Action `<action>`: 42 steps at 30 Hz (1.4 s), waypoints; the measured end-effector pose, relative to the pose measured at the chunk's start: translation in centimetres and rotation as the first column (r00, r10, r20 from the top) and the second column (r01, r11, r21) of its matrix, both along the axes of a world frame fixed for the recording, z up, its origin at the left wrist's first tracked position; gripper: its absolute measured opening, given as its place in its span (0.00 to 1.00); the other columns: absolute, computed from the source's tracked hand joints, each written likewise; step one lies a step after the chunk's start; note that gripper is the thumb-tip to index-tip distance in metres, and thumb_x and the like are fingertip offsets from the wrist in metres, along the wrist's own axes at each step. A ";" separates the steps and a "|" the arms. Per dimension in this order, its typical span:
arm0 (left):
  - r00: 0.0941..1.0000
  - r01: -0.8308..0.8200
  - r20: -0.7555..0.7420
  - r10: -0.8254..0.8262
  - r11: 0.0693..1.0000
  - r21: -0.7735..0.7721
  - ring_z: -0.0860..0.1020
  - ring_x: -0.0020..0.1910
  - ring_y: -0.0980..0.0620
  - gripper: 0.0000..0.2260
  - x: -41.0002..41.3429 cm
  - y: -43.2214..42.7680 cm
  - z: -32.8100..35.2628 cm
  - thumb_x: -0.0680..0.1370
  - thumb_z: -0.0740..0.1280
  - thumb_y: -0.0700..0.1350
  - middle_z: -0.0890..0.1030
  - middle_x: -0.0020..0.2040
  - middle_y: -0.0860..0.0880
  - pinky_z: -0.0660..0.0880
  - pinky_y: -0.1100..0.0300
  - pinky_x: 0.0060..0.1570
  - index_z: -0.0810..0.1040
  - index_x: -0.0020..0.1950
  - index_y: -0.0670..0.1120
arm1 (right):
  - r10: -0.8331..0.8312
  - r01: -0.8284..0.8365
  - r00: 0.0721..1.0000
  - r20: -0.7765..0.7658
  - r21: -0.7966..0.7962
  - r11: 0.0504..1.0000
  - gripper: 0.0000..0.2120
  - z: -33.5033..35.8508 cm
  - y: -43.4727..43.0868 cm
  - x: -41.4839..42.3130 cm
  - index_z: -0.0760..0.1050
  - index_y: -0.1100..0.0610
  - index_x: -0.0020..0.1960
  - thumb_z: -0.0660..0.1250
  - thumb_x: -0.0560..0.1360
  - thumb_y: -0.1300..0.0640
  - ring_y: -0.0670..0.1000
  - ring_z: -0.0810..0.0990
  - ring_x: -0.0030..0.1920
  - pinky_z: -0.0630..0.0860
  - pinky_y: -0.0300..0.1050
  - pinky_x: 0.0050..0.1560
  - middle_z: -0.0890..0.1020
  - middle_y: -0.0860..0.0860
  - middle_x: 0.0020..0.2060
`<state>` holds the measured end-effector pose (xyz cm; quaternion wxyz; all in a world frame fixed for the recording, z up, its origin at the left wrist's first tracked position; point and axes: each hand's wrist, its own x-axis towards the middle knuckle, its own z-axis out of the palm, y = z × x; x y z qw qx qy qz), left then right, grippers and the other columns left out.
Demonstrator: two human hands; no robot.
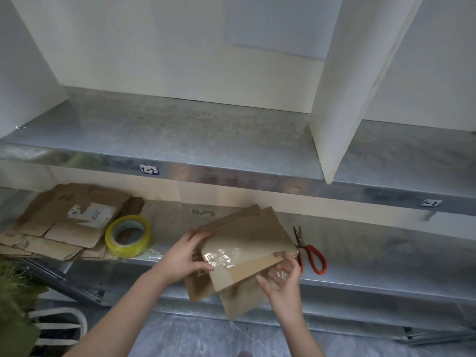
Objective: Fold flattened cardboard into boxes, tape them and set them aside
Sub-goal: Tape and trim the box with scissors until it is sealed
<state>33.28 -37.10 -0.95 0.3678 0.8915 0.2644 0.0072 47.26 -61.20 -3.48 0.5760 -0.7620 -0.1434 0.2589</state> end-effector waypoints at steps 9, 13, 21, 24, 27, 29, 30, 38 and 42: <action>0.998 -0.021 0.052 0.023 0.998 -0.054 0.53 0.70 0.61 0.47 -3.6 -5.6 -1.9 0.63 0.76 0.63 0.54 0.71 0.61 0.56 0.58 0.71 0.49 0.73 0.70 | -0.089 0.088 0.996 0.025 0.043 0.995 0.35 0.4 1.4 -3.5 0.56 0.40 0.66 0.75 0.71 0.60 0.48 0.79 0.59 0.78 0.48 0.59 0.72 0.45 0.66; 0.978 -0.125 0.165 0.125 0.992 -0.012 0.60 0.68 0.63 0.41 -4.6 -6.7 -1.3 0.70 0.74 0.55 0.60 0.69 0.63 0.63 0.63 0.68 0.51 0.73 0.70 | 0.017 -0.023 0.999 0.043 0.130 0.991 0.31 2.1 2.1 -3.3 0.64 0.44 0.66 0.75 0.71 0.61 0.39 0.74 0.63 0.74 0.30 0.55 0.71 0.36 0.63; 0.939 -0.276 0.182 0.291 0.956 -0.100 0.69 0.57 0.61 0.33 -1.8 -6.5 -0.1 0.71 0.72 0.58 0.68 0.62 0.57 0.68 0.69 0.54 0.62 0.73 0.61 | 0.261 -0.249 0.945 0.199 -0.084 0.965 0.44 2.2 2.9 -1.1 0.59 0.37 0.71 0.79 0.62 0.43 0.43 0.67 0.70 0.68 0.47 0.69 0.66 0.43 0.70; 0.960 -0.225 0.154 0.232 0.972 -0.061 0.69 0.57 0.62 0.31 -0.7 -5.9 0.1 0.72 0.72 0.56 0.69 0.63 0.57 0.65 0.73 0.52 0.65 0.72 0.56 | 0.280 -0.217 0.898 0.338 -0.211 0.953 0.38 2.0 2.9 -0.2 0.64 0.42 0.69 0.79 0.65 0.52 0.45 0.66 0.69 0.64 0.44 0.71 0.66 0.45 0.68; 0.981 -0.174 0.093 0.172 0.985 0.011 0.68 0.66 0.55 0.31 0.2 -5.0 -0.4 0.73 0.72 0.53 0.62 0.73 0.53 0.68 0.62 0.64 0.66 0.73 0.50 | 0.342 -0.234 0.872 0.349 -0.316 0.919 0.35 1.1 3.6 0.7 0.66 0.48 0.71 0.77 0.68 0.54 0.49 0.65 0.71 0.63 0.47 0.73 0.66 0.49 0.70; 0.990 -0.140 0.033 0.139 0.989 0.050 0.63 0.72 0.52 0.32 0.7 -4.3 -0.7 0.73 0.72 0.53 0.58 0.76 0.53 0.64 0.57 0.70 0.64 0.75 0.49 | 0.381 -0.259 0.866 0.323 -0.361 0.896 0.34 0.3 4.1 1.0 0.65 0.48 0.73 0.75 0.70 0.53 0.51 0.65 0.72 0.63 0.48 0.73 0.66 0.50 0.71; 0.991 -0.131 0.020 0.130 0.990 0.054 0.62 0.73 0.53 0.33 0.9 -3.9 -0.7 0.74 0.71 0.53 0.58 0.77 0.54 0.63 0.57 0.71 0.63 0.75 0.49 | 0.389 -0.266 0.866 0.315 -0.369 0.891 0.34 0.0 4.3 1.0 0.64 0.48 0.73 0.74 0.72 0.53 0.51 0.64 0.73 0.63 0.48 0.73 0.66 0.51 0.72; 0.998 0.027 -0.065 -0.007 0.949 0.313 0.52 0.76 0.51 0.30 0.2 -2.8 0.2 0.80 0.58 0.58 0.53 0.78 0.55 0.53 0.56 0.74 0.51 0.78 0.54 | 0.416 -0.230 0.807 0.419 -0.426 0.875 0.34 0.4 3.5 0.6 0.58 0.42 0.76 0.69 0.75 0.47 0.53 0.61 0.74 0.62 0.49 0.73 0.63 0.50 0.74; 0.998 0.064 -0.036 -0.054 0.851 0.521 0.60 0.75 0.48 0.28 -2.1 -2.7 0.7 0.78 0.49 0.62 0.64 0.75 0.52 0.51 0.55 0.73 0.58 0.77 0.53 | 0.409 -0.146 0.664 0.626 -0.428 0.892 0.25 1.6 2.2 -1.1 0.65 0.44 0.73 0.64 0.77 0.45 0.52 0.59 0.75 0.61 0.52 0.74 0.67 0.48 0.72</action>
